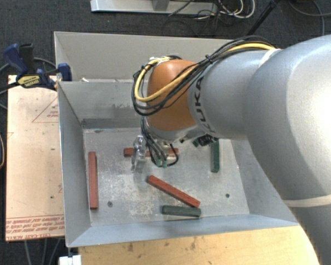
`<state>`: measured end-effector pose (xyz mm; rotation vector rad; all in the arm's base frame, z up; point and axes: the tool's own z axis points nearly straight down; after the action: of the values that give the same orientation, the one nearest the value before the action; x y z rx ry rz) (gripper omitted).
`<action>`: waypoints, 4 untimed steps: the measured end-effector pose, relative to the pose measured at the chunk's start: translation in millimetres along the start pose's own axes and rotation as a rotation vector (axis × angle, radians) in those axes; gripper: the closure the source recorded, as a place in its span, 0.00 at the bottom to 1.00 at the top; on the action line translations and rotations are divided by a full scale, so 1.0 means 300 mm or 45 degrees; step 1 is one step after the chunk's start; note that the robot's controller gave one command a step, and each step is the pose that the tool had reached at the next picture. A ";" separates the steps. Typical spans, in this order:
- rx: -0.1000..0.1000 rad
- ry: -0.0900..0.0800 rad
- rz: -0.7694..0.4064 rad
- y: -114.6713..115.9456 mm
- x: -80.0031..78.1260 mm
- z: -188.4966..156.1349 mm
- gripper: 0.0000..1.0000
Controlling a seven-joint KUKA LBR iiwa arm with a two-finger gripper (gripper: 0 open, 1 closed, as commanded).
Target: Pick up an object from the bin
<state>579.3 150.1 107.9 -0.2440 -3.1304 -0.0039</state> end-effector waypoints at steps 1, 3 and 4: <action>0.002 -0.003 0.004 -0.006 -0.008 0.006 0.00; 0.000 -0.008 0.027 -0.019 -0.141 0.123 1.00; -0.004 -0.017 0.080 -0.010 -0.213 -0.207 1.00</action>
Offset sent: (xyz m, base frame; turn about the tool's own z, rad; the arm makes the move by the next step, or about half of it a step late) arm 0.0000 0.0000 0.0000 0.0000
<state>642.1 137.0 169.8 -0.3435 -3.1349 -0.0071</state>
